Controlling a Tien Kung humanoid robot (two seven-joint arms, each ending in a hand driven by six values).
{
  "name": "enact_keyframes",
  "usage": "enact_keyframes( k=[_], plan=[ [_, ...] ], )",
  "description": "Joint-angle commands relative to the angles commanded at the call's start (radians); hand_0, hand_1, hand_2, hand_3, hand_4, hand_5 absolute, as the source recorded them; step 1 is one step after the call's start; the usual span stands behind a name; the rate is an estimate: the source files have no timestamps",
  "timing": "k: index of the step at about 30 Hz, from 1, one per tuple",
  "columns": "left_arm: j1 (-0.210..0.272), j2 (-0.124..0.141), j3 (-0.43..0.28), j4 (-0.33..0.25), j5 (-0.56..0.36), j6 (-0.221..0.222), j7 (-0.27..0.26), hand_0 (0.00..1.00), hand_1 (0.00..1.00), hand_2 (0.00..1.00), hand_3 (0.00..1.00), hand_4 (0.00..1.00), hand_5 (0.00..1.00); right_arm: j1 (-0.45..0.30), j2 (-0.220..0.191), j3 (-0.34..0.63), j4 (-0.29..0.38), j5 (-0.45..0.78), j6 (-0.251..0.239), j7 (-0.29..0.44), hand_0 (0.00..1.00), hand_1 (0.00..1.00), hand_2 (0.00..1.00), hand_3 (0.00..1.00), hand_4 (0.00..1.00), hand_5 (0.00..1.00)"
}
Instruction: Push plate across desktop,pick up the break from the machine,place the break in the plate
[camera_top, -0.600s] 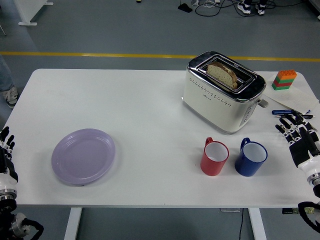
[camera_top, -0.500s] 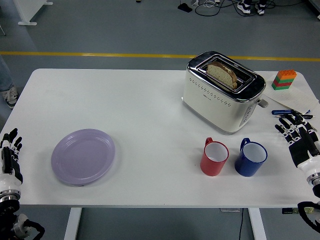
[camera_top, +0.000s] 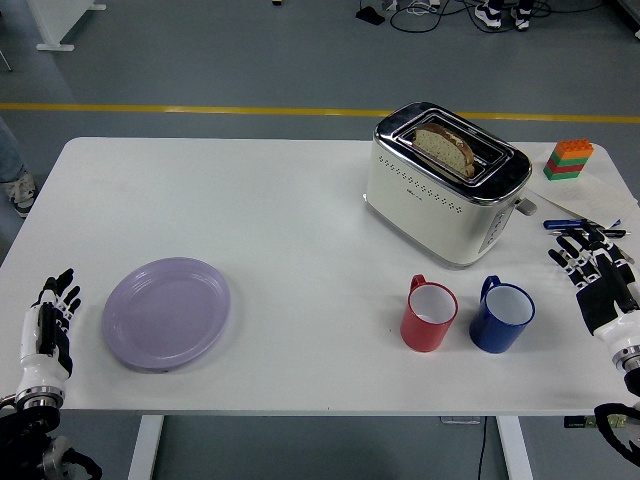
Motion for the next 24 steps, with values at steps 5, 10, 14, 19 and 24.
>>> enact_keyframes(
  k=[5,10,14,19,24],
  plan=[
    [-0.014,0.0,0.027,0.014,-0.006,-0.003,-0.001,0.884,0.888,0.9,0.789,0.549,0.998,0.002,0.0,-0.002,0.0,0.0,0.0,0.0,0.726,0.673,0.664,0.623,0.52,0.313],
    [-0.03,0.002,0.049,0.023,-0.01,-0.008,0.002,0.884,0.888,0.9,0.789,0.549,0.998,0.002,-0.001,-0.002,-0.001,0.0,0.0,0.0,0.726,0.673,0.664,0.623,0.52,0.313],
    [-0.041,-0.001,0.063,0.029,-0.013,-0.018,0.006,0.88,0.885,0.897,0.788,0.544,0.998,0.004,-0.001,-0.002,-0.001,0.0,0.001,0.0,0.726,0.673,0.664,0.623,0.521,0.312],
    [-0.049,-0.009,0.079,0.033,-0.024,-0.025,0.008,0.884,0.883,0.898,0.788,0.543,0.998,0.003,-0.001,-0.002,-0.001,0.0,0.001,0.0,0.726,0.673,0.664,0.624,0.521,0.313],
    [-0.052,-0.018,0.098,0.034,-0.069,-0.037,0.008,0.881,0.883,0.898,0.788,0.54,0.998,0.003,-0.002,-0.001,-0.001,0.0,0.001,0.0,0.726,0.672,0.664,0.623,0.521,0.314]
  ],
)
